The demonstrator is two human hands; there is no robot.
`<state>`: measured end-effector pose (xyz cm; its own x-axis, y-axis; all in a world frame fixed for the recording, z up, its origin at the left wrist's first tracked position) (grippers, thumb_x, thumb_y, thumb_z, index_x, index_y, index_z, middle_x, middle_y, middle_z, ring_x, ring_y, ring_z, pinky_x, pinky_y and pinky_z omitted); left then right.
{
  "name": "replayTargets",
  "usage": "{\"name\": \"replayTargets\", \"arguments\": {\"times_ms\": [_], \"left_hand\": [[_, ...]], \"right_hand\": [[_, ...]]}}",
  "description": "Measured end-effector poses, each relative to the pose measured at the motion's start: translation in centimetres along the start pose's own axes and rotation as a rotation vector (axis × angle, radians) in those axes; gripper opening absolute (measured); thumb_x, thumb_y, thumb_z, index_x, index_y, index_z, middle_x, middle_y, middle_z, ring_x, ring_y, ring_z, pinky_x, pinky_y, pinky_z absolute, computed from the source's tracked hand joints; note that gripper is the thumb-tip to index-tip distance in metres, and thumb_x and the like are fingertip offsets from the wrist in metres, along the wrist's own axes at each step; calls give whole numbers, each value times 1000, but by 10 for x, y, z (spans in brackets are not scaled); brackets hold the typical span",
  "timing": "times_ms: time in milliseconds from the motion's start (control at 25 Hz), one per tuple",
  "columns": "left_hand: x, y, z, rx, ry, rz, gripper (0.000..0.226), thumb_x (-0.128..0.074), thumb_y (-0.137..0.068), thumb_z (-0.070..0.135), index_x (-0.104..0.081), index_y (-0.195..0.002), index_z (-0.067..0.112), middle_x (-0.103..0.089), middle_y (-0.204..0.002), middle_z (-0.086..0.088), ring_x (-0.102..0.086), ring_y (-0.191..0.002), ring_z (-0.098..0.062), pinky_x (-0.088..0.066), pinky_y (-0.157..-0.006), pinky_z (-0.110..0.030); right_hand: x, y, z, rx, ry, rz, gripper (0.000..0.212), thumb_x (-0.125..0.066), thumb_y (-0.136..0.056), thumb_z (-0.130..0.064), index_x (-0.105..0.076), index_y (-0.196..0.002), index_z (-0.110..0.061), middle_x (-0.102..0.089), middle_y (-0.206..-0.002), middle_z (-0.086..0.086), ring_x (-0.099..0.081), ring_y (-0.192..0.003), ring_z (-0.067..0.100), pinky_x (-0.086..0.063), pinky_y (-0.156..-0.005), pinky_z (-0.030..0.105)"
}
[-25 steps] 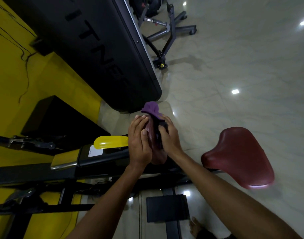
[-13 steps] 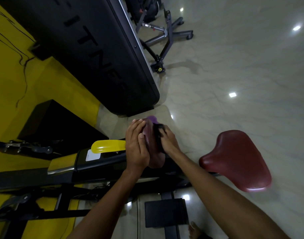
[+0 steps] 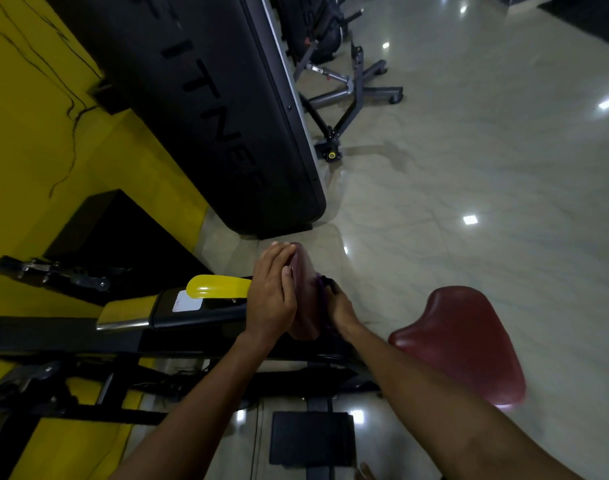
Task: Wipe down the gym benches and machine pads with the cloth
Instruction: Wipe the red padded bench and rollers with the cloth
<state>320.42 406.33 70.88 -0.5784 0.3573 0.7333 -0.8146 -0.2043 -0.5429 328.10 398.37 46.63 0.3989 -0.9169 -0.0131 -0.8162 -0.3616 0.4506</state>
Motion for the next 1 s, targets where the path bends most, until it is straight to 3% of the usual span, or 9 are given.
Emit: {"name": "replayTargets", "arguments": {"times_ms": [120,240,320,400,520,640,760,1000], "left_hand": [[1,-11,16,-22,-199,-70,40,-40,-99,21,-63,-128,5,-61,-131,-9,-53,-126,-24,-34,-112,-30],[-20,-25,36,-69,-511,-224,39,-49,-95,30,-65,-121,5,-63,-124,-12,-56,-120,-28,-32,-115,-38],[-48,-26,41,-32,-695,-417,45,-43,-97,39,-67,-119,8,-63,-127,-12,-50,-129,-28,-20,-122,-44],[-77,-21,51,-7,-757,-546,46,-39,-98,44,-71,-109,12,-68,-118,-10,-56,-122,-26,-14,-123,-49],[-125,-2,65,91,-575,-648,42,-38,-101,40,-68,-111,12,-67,-119,-10,-60,-113,-25,-20,-121,-48],[-182,40,62,201,-460,-793,41,-40,-101,37,-63,-121,10,-63,-127,-12,-58,-116,-30,-33,-109,-42],[-231,87,46,353,-354,-911,40,-43,-101,37,-61,-123,9,-60,-131,-13,-58,-116,-33,-43,-95,-39],[-293,158,24,699,-139,-1026,41,-46,-99,38,-59,-122,7,-57,-133,-17,-58,-120,-36,-47,-98,-43]], "right_hand": [[6,-5,-7,-7,44,-43,63,-46,-79,-67,-67,-118,-22,-70,-115,10,-64,-104,34,-53,-93,44],[21,3,-32,61,200,-86,31,-55,-99,-41,-68,-110,-15,-69,-105,8,-62,-97,26,-50,-79,32],[38,7,-53,164,362,-94,26,-53,-103,-31,-64,-121,-15,-67,-110,4,-60,-101,20,-48,-85,32],[51,11,-62,264,554,-151,32,-52,-103,-28,-57,-132,-14,-65,-120,4,-60,-108,20,-47,-92,31],[81,14,-46,283,741,-233,38,-61,-98,-28,-56,-133,-14,-63,-128,4,-60,-115,23,-46,-96,33],[124,8,0,199,854,-258,35,-60,-96,-35,-56,-126,-18,-62,-126,6,-60,-110,27,-44,-86,33],[168,7,46,155,905,-286,31,-53,-102,-20,-54,-129,-6,-61,-128,17,-59,-114,35,-38,-82,31],[228,4,97,104,967,-302,35,-54,-102,-24,-55,-134,-11,-61,-132,15,-60,-117,37,-48,-93,42]]}}
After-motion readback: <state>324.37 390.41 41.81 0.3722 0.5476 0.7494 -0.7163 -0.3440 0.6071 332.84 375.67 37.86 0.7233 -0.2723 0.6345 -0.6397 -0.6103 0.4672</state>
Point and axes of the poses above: each hand's wrist, its own y-axis away from the middle knuckle, its own x-axis out of the back of the hand, z = x × y, the point moved 10 cm from there along -y, towards the middle knuckle
